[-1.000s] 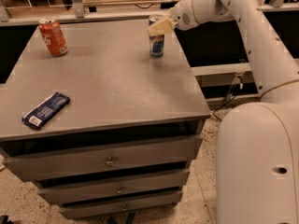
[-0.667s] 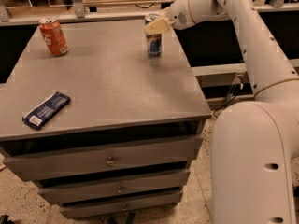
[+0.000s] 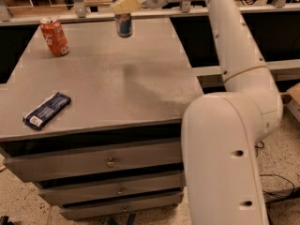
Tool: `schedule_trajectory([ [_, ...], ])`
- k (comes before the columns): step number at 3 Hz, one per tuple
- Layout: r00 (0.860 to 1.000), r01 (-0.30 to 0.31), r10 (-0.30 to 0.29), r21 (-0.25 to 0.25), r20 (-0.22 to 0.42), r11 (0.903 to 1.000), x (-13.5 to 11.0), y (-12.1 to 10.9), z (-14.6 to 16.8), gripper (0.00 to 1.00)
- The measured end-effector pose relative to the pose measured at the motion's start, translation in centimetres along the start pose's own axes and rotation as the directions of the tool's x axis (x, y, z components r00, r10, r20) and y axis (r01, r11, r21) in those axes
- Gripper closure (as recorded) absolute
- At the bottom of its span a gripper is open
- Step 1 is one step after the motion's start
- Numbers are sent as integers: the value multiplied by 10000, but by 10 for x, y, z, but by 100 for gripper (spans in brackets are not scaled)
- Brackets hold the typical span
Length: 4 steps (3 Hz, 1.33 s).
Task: Move redbull can near coke can
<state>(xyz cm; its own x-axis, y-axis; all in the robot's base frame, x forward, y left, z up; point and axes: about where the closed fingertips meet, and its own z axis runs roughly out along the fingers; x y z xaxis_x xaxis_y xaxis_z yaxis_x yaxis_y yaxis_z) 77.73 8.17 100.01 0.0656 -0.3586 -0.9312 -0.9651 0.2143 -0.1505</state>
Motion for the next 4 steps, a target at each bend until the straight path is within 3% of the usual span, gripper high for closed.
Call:
schedule_trajectory([
  [1,9983,578,-577,-80,32,9983,-36,12,45,100],
  [2,9975,699,-696,343,-89,9970,-61,18,62,100],
  [3,9952,851,-782,1259,-588,9884,-59,12,76,100],
  [4,9968,703,-654,1153,-459,9908,-54,13,84,100],
])
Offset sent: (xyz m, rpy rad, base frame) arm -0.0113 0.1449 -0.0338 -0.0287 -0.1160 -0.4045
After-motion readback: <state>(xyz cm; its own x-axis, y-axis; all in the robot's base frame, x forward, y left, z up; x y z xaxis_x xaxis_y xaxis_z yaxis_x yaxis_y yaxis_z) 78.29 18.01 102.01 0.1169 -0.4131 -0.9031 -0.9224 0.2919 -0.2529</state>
